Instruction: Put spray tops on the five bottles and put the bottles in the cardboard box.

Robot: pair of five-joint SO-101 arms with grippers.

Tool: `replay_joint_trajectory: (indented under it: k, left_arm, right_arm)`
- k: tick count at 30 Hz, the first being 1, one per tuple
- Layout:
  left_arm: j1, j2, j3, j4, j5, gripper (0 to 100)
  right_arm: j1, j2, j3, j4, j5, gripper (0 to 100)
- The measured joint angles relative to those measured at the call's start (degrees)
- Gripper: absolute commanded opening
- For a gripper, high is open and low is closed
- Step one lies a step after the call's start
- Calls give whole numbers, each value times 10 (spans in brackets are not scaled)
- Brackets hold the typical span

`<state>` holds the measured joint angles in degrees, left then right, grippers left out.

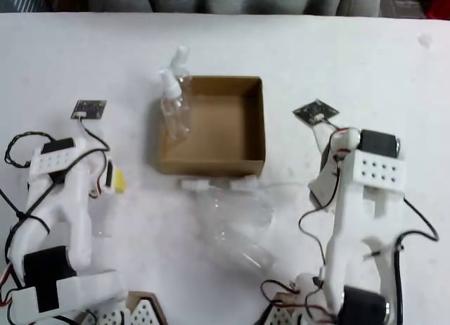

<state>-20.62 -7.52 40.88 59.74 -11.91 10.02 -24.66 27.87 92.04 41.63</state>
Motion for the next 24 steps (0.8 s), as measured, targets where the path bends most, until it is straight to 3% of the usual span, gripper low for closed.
replay_joint_trajectory:
  k: [7,16,24]
  left_arm:
    - [0,-37,0,11,6,20]
    - [0,-187,40,14,9,20]
    - [9,-302,40,31,10,20]
  right_arm:
    - [-50,-106,91,-14,-54,16]
    - [-94,-232,107,-78,-199,18]
    - [-115,-258,109,-189,-253,17]
